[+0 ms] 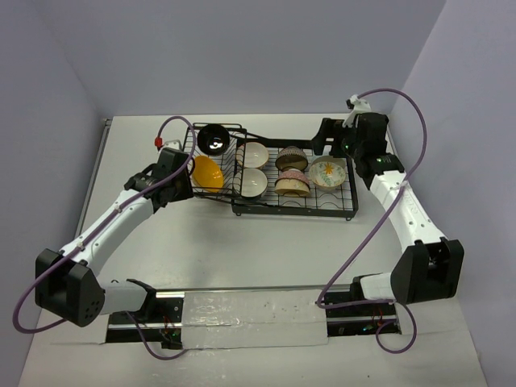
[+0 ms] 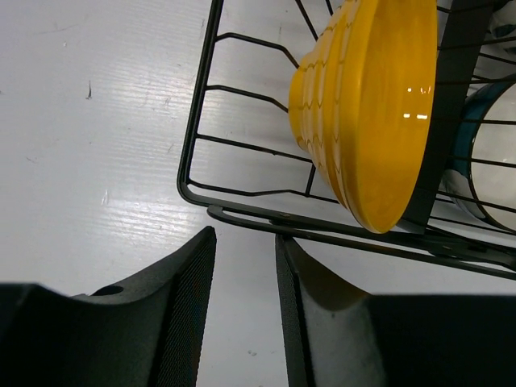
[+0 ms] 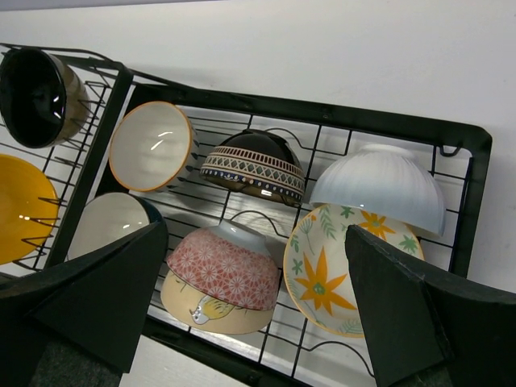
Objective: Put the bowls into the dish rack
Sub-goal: Move the dish rack to the center of the board, then pick up the bowl from the dish rack.
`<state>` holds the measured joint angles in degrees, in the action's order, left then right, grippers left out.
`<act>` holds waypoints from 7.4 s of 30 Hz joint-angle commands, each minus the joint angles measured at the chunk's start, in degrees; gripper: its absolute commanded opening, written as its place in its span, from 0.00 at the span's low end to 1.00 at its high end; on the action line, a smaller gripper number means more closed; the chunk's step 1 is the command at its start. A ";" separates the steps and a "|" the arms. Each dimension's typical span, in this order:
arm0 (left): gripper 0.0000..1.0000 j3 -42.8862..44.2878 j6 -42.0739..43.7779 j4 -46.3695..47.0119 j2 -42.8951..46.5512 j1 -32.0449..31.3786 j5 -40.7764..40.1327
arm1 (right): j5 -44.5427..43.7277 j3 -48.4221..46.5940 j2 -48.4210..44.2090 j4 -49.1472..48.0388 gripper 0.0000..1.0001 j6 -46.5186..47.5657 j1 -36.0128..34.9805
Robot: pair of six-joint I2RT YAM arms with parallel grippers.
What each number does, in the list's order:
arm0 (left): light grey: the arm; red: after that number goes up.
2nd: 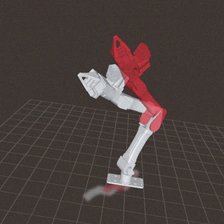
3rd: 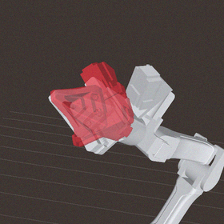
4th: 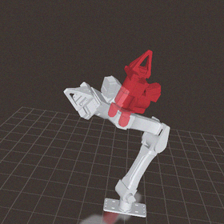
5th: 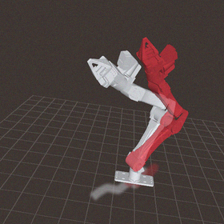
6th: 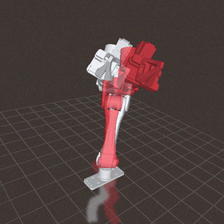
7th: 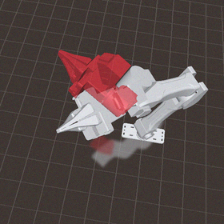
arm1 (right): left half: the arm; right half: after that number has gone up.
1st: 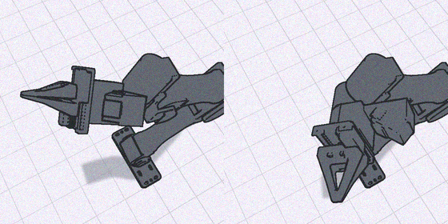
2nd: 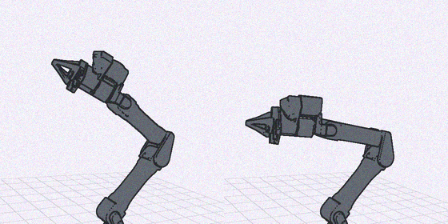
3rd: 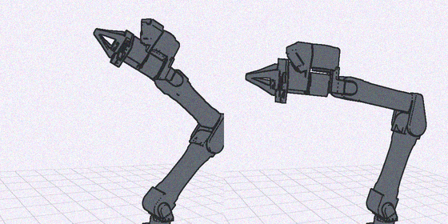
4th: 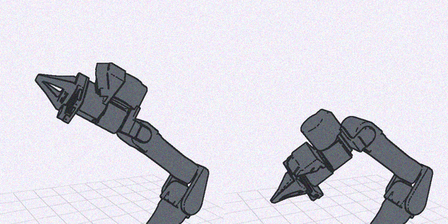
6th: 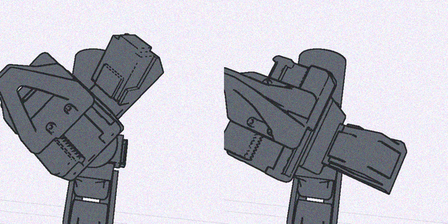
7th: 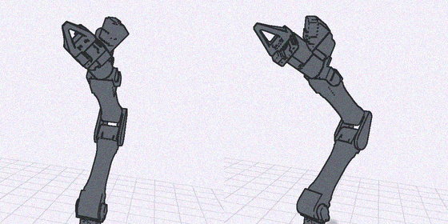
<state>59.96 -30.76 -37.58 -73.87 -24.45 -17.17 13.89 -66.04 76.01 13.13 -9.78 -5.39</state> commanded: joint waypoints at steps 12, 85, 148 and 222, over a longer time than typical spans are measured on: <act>0.38 0.68 -0.96 3.66 1.79 0.10 -4.54 | 9.84 -5.22 1.68 -0.21 1.00 -0.24 -0.94; 0.41 -3.36 0.53 8.14 14.36 0.36 -10.96 | 11.51 -68.34 57.85 29.94 1.00 -4.28 -39.96; 0.41 -4.77 0.71 8.75 17.09 0.45 -8.50 | -45.80 -18.52 6.27 21.92 0.53 -6.38 -30.39; 0.40 -4.94 1.94 9.63 14.45 0.36 -1.29 | -27.25 1.62 25.07 15.35 0.37 -11.22 -19.22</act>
<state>54.61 -29.58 -29.78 -59.11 -24.29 -19.44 -12.60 -65.93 100.49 27.68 -20.93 -24.40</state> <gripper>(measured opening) 0.403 0.367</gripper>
